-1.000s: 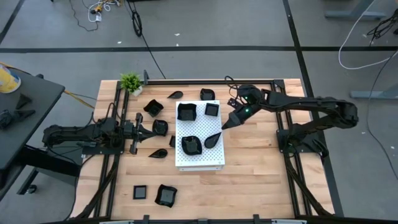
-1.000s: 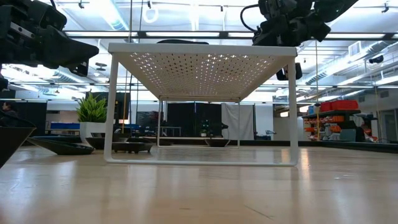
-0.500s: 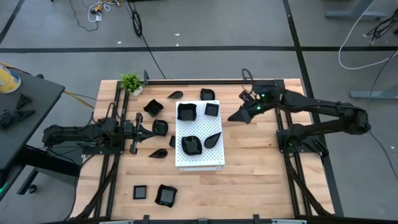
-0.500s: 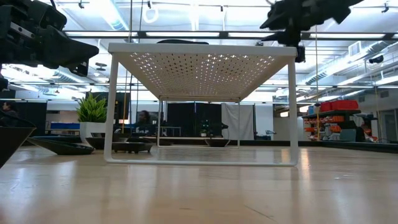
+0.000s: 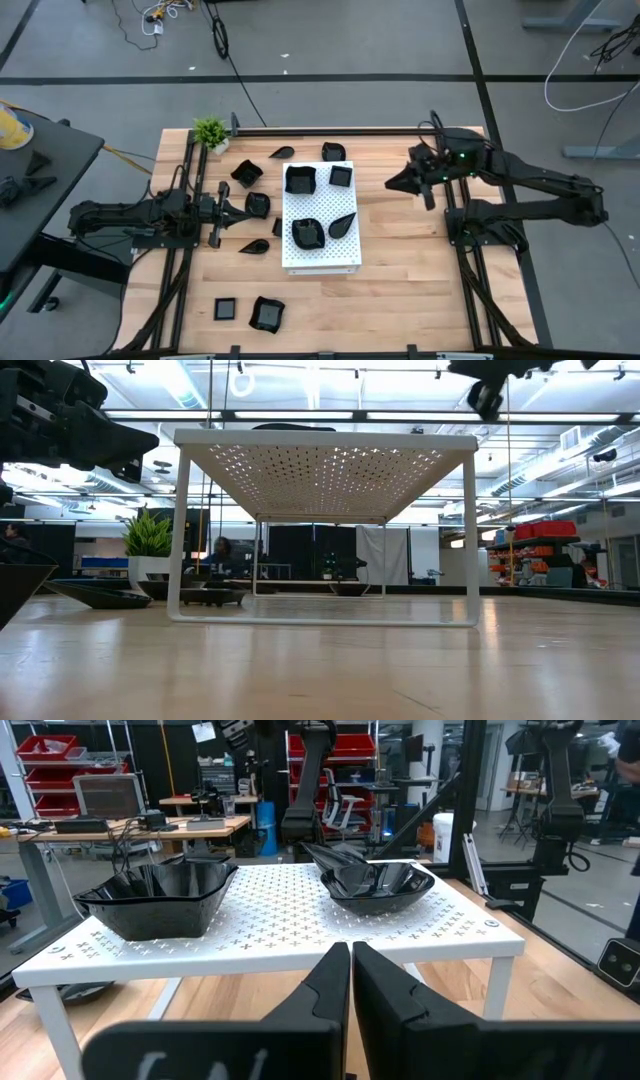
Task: Pick & Place Mini shaped plates
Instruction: Stack the black drop shaped plate on top of the other black drop shaped plate on the shelf
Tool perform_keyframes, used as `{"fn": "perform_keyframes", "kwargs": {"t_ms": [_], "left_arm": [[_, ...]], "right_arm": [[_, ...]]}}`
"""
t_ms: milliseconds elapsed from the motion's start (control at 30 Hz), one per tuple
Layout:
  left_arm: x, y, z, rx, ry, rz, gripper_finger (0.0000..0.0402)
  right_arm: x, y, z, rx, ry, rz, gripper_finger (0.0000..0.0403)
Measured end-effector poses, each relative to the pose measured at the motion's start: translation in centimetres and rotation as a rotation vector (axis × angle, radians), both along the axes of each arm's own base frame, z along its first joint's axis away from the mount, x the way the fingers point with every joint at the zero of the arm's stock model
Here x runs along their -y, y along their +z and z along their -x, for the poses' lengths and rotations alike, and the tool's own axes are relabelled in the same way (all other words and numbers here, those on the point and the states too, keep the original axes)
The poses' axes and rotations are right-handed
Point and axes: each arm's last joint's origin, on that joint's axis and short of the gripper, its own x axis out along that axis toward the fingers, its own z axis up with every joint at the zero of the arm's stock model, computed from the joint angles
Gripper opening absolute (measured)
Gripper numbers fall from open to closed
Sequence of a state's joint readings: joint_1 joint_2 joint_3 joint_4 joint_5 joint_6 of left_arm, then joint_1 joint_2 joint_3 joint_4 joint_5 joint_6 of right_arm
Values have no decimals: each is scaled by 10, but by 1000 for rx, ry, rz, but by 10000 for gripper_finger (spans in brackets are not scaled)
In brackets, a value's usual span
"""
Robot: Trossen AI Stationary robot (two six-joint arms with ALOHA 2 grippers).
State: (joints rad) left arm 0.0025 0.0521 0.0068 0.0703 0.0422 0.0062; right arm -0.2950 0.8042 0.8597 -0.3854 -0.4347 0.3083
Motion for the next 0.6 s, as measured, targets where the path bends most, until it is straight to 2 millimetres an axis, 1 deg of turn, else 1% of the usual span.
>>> {"fn": "perform_keyframes", "kwargs": {"t_ms": [133, 200, 367, 600], "left_arm": [[0, 0, 0, 0, 0, 0, 21], [0, 0, 0, 0, 0, 0, 21], [0, 0, 0, 0, 0, 0, 21], [0, 0, 0, -1, 0, 0, 21]], "right_arm": [[-7, 1, 16, -20, 32, 45, 10], [-10, 1, 23, -52, 40, 62, 4], [-14, 12, 38, -100, 9, 151, 6], [-16, 30, 52, -120, -38, 267, 2]]}}
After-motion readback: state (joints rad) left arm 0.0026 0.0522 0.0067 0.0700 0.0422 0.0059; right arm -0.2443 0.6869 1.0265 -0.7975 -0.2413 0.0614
